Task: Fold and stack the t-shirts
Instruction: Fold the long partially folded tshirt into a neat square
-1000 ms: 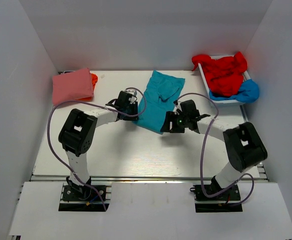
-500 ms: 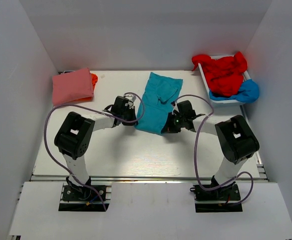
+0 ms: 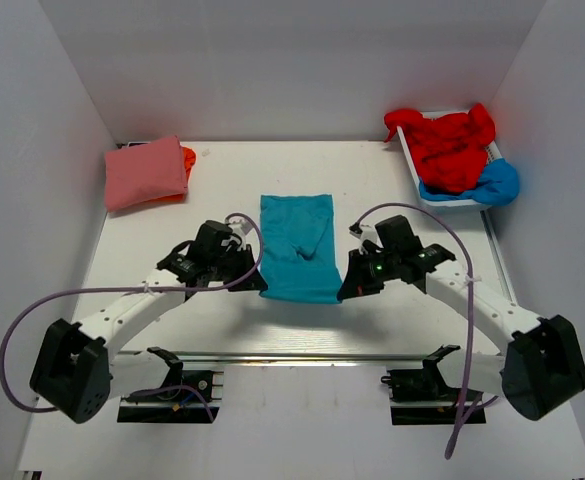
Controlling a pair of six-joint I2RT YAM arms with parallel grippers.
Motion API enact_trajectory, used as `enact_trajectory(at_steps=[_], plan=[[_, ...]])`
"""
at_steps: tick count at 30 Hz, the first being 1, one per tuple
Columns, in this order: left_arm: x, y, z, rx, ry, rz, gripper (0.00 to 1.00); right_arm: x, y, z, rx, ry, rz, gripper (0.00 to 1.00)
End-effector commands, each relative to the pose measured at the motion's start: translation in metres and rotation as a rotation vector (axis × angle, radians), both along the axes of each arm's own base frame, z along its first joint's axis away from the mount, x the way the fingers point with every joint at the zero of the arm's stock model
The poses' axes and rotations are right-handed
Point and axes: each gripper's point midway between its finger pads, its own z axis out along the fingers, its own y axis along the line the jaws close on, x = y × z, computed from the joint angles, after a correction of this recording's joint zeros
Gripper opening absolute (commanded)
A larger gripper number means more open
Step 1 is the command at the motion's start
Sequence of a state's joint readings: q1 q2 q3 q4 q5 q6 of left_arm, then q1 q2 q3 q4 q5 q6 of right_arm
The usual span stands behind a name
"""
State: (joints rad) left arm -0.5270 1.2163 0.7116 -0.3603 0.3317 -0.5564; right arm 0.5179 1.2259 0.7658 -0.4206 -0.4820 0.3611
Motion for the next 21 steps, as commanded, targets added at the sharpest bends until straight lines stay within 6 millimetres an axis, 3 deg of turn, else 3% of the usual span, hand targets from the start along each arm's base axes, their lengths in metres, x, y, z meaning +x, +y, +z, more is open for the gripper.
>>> enact_trajectory(at_steps=[1, 4, 5, 8, 12, 16, 21], plan=[[-0.044, 0.011, 0.007, 0.004, 0.141, -0.028, 0.00, -0.055, -0.015, 0.008, -0.005, 0.137, 0.117, 0.00], [-0.052, 0.002, 0.045, -0.086, 0.094, -0.100, 0.00, -0.064, -0.014, 0.034, 0.043, 0.100, 0.189, 0.00], [-0.054, 0.001, 0.051, -0.097, 0.090, -0.108, 0.00, -0.060, -0.008, 0.053, 0.085, 0.053, 0.229, 0.00], [-0.056, -0.002, 0.066, -0.114, 0.064, -0.133, 0.00, -0.061, -0.005, 0.080, 0.131, -0.004, 0.268, 0.00], [-0.052, -0.007, 0.081, -0.134, 0.041, -0.155, 0.00, -0.058, -0.005, 0.091, 0.133, -0.021, 0.268, 0.00], [-0.035, -0.015, 0.105, -0.137, -0.012, -0.160, 0.01, -0.052, 0.003, 0.101, 0.168, -0.025, 0.311, 0.00], [-0.016, -0.005, 0.106, -0.071, -0.008, -0.092, 0.00, -0.027, 0.014, 0.103, 0.207, -0.061, 0.293, 0.00]])
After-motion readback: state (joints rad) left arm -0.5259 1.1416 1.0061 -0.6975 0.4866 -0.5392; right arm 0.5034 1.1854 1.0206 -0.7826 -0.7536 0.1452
